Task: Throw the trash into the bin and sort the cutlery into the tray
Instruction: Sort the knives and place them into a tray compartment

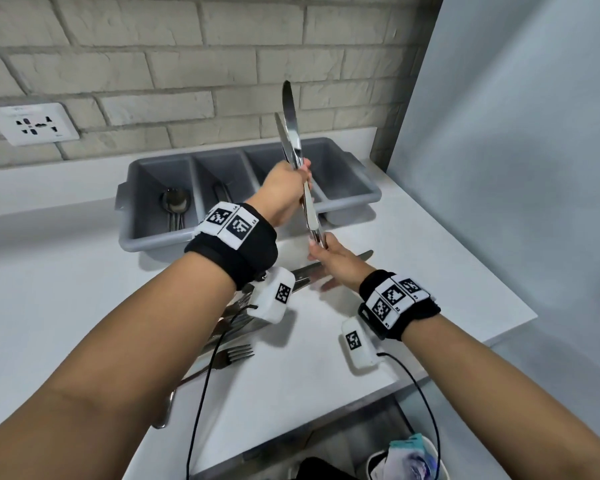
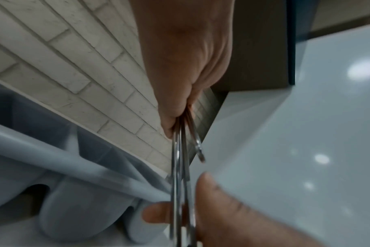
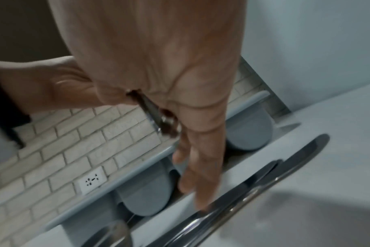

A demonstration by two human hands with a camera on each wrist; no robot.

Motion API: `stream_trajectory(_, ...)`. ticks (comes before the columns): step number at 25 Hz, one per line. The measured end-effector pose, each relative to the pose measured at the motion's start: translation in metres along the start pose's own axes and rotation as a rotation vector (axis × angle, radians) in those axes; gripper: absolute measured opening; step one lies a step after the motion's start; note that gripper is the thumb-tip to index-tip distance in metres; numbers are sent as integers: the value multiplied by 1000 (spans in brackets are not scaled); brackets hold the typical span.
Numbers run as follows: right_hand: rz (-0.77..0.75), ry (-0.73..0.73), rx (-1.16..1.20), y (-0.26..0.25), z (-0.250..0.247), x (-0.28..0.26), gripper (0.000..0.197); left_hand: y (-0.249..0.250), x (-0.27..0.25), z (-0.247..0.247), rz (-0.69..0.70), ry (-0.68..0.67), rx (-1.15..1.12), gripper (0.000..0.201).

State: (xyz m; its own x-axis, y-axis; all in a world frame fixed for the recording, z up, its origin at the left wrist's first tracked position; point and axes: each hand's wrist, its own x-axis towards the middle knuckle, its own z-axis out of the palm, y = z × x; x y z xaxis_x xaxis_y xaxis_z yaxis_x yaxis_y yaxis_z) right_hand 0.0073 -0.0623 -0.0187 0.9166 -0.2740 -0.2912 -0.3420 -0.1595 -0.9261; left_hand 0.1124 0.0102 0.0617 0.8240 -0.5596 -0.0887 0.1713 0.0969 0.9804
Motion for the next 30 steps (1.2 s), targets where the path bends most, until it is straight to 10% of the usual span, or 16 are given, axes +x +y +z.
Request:
stream_trajectory(4,13,134,466,-12,6,4,45,4,-2,4,88,89,-70,20)
stream_trajectory(10,-79,-22,402,-17,-7,14,32,-40,-18,19,92,148,-55,13)
stream_trajectory(19,-165,-245,-187,9,-62,23,19,-58,-27,40,-118,282,11,24)
stream_trajectory(24,-111,-99,-1174,47,-94,54,33,-66,-29,22,-230,358,208,14)
stream_trajectory(30,-70,-121,-1240,46,-99,64,25,-82,-37,17,-191,238,452,13)
